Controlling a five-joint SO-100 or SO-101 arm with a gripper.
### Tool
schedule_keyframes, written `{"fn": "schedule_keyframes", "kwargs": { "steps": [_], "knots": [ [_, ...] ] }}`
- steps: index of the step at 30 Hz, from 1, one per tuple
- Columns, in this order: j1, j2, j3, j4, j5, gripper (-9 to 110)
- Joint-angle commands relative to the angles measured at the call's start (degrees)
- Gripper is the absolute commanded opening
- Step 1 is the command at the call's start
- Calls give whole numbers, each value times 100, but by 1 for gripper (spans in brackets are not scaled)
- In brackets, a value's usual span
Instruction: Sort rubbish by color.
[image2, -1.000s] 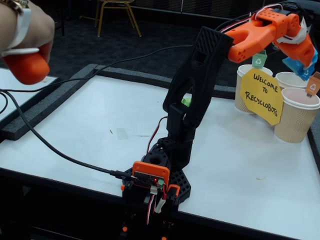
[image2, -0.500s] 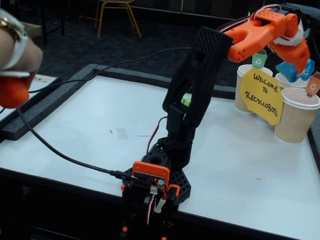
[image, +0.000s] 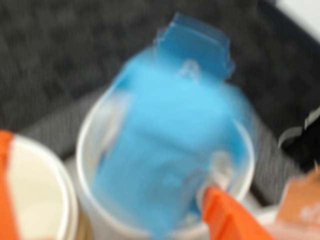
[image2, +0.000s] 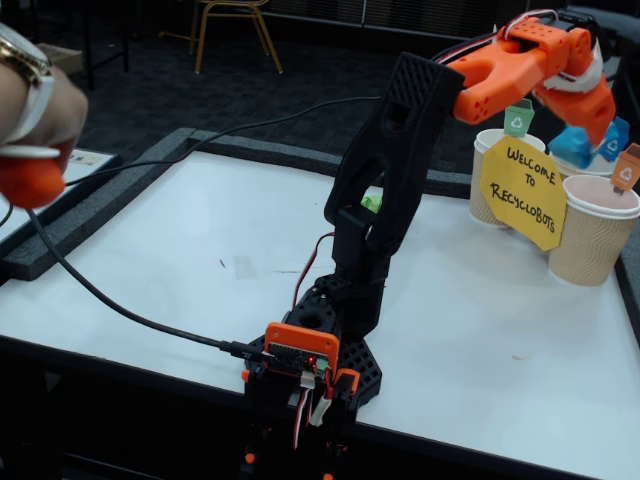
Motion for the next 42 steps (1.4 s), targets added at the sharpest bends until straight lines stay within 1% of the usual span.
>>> {"fn": "schedule_keyframes", "kwargs": {
  "steps": [1,6,10,12,15,19,22,24,25,26,33,42],
  "knots": [
    [-114,299,-202,-308,97,26],
    [-114,281,-176,-1292,105,26],
    [-114,290,-149,-1397,105,26],
    [-114,308,-176,-1169,105,26],
    [-167,378,-536,-211,105,22],
    [-369,800,-817,1037,105,16],
    [-554,1213,-835,1626,105,10],
    [-677,1459,-835,1942,105,4],
    [-729,1564,-835,2065,105,1],
    [-773,1670,-835,2180,105,0],
    [-853,2496,-668,2602,105,0],
    [-483,3287,-475,2628,97,0]
  ]
}}
